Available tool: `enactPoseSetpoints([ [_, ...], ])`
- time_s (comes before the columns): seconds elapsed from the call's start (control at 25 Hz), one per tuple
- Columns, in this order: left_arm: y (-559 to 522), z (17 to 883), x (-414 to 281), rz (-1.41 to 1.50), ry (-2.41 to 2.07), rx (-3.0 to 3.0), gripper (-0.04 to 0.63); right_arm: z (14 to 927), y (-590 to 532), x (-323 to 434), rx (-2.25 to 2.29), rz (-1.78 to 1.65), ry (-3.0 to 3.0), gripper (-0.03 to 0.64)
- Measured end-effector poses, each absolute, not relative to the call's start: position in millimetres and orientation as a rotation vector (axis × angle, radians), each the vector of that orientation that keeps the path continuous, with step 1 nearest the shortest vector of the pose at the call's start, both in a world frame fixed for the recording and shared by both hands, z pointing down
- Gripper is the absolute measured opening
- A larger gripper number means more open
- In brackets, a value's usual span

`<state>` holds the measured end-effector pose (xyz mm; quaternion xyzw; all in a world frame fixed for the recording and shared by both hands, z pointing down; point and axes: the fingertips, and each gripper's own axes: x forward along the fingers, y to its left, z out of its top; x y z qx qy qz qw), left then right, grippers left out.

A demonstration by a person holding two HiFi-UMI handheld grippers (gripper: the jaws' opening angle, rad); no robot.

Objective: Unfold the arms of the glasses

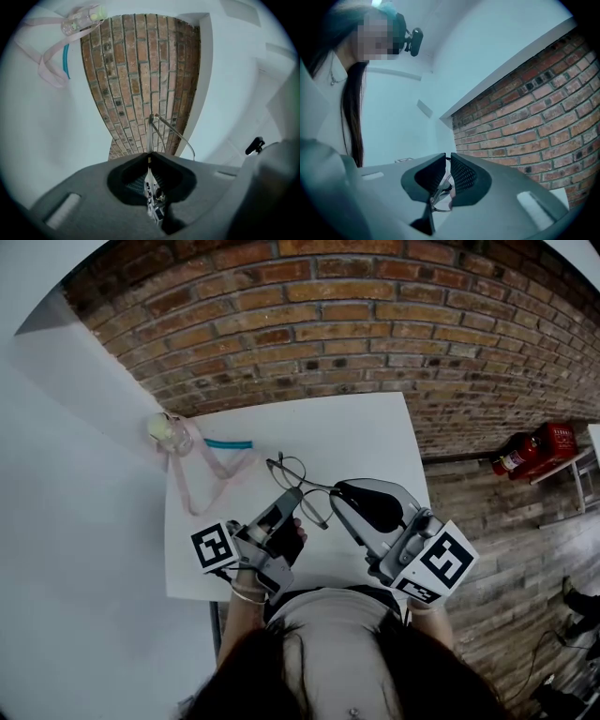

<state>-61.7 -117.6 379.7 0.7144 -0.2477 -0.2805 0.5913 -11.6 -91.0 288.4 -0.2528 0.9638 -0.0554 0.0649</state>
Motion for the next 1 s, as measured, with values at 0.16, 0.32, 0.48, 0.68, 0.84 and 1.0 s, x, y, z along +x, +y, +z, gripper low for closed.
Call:
enactPoseSetpoints([
  [0.16,-117,383,-59,-0.637,-0.571,1.663,0.023,285,-94,-10,-0.773,-0.158,2.9,0.04],
  [0.32,-114,385,-54,-0.622,-0.562,1.667,0.023,281,-97,-6,-0.779,-0.157,2.888,0.04],
  [0.48,-114,387,-50,-0.613,-0.552,1.662,0.023,277,-101,-5,-0.785,-0.145,2.887,0.04],
  [0.68,-111,389,-44,-0.599,-0.538,1.656,0.023,274,-105,-3,-0.794,-0.128,2.889,0.041],
  [0.84,-111,390,-43,-0.592,-0.532,1.657,0.023,272,-109,-3,-0.799,-0.127,2.884,0.041],
  [1.0,-110,391,-41,-0.587,-0.523,1.657,0.023,269,-113,-3,-0.806,-0.129,2.874,0.041],
])
